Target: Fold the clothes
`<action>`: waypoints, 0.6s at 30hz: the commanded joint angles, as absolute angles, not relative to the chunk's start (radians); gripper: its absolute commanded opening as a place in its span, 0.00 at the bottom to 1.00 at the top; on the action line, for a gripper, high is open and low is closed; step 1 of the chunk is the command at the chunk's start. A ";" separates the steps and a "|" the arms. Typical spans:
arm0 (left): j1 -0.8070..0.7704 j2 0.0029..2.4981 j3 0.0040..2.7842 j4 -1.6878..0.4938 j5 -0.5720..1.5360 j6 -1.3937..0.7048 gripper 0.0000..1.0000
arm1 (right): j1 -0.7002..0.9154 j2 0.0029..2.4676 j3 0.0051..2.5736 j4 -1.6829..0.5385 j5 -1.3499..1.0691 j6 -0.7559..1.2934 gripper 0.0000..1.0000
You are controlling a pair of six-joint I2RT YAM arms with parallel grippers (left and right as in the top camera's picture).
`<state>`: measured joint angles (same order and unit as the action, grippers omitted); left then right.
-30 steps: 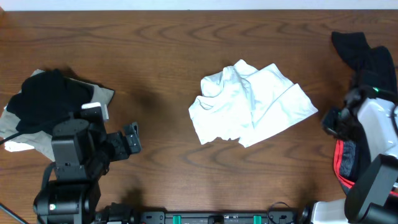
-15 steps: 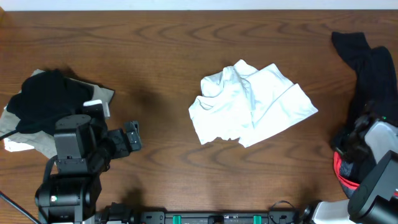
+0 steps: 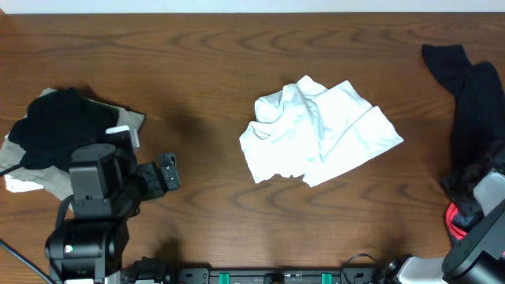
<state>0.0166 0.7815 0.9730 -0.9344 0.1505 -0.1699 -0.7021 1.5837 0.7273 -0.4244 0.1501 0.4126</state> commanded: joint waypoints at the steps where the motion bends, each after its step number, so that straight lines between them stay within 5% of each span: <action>1: 0.012 0.811 0.983 -0.931 0.178 -0.182 0.98 | -0.737 1.604 0.715 -0.377 0.004 0.366 0.59; 8: 0.010 0.891 0.983 -0.873 0.301 -0.181 0.98 | -0.673 1.588 0.845 -0.412 -0.475 0.188 0.78; 14: -0.044 0.987 0.983 -0.853 0.306 -0.178 0.98 | -0.559 1.572 0.907 -0.461 -0.508 0.104 0.97; 18: -0.109 1.065 0.983 -0.824 0.306 -0.178 0.98 | -0.481 1.586 0.896 -0.459 -0.452 0.088 0.99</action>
<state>-0.0711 1.0214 0.9730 -0.8349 0.2893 -0.1802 -0.5240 1.5864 0.8974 -0.4564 -0.4454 0.1390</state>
